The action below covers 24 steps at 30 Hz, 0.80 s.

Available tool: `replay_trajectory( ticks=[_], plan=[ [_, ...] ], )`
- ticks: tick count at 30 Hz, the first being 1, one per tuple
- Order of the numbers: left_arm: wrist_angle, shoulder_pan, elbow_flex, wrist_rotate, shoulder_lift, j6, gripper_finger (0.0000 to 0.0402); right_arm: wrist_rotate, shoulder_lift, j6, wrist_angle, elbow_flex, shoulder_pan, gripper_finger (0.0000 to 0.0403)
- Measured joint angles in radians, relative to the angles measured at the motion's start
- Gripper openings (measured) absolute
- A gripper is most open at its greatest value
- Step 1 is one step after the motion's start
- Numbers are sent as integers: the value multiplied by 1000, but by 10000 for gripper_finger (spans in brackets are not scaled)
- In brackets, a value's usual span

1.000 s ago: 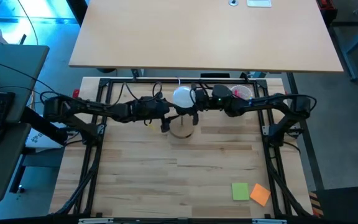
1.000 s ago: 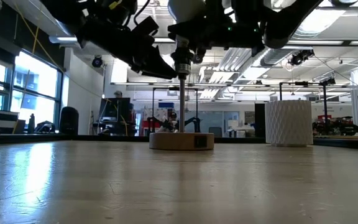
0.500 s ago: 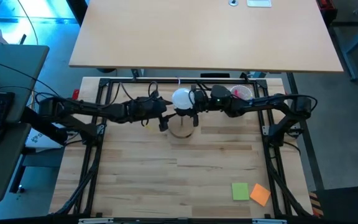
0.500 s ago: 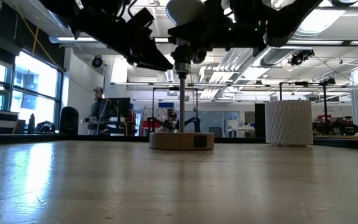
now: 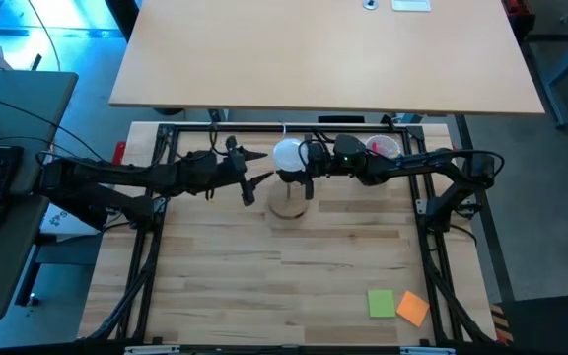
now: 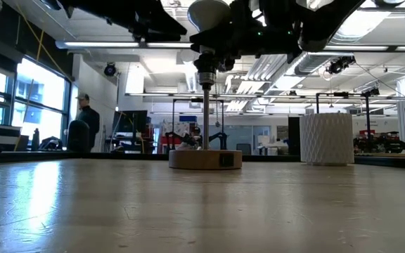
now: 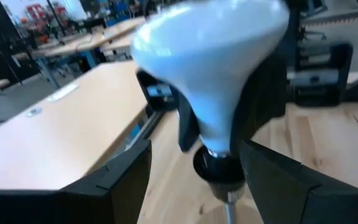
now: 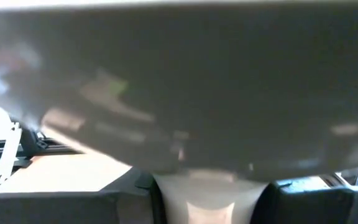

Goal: Screw lightbulb
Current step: Insert the white lightbulb into the desk lamp

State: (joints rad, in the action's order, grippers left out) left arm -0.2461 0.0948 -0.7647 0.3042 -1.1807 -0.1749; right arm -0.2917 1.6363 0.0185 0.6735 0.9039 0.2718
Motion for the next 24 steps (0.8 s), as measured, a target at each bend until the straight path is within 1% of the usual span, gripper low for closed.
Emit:
replay_trajectory(
  ticks=[3, 7, 10, 13, 16, 20, 22, 24],
  plan=[
    [7, 10, -20, -2, 14, -3, 241, -1, 0, 0, -3, 0, 0, 129],
    [28, 26, -79, -22, 26, 1, 241, -1, 0, 0, -11, 1, 0, 130],
    [56, 36, -123, -24, 6, -3, 241, -2, 0, 2, -14, 0, 0, 129],
    [76, 45, -169, -44, -15, -44, 241, -4, -1, 8, -18, -1, 2, 129],
    [59, 60, -233, -63, -37, -64, 241, 2, 0, 7, -21, 1, 3, 129],
    [90, 74, -302, -68, -52, -99, 241, 0, 0, 7, -21, 1, 4, 129],
    [109, 81, -329, -121, -65, -110, 241, -3, 0, 7, -23, 1, 4, 129],
    [119, 103, -357, -216, -80, -105, 241, -1, 1, 6, -22, 0, 4, 129]
  ],
)
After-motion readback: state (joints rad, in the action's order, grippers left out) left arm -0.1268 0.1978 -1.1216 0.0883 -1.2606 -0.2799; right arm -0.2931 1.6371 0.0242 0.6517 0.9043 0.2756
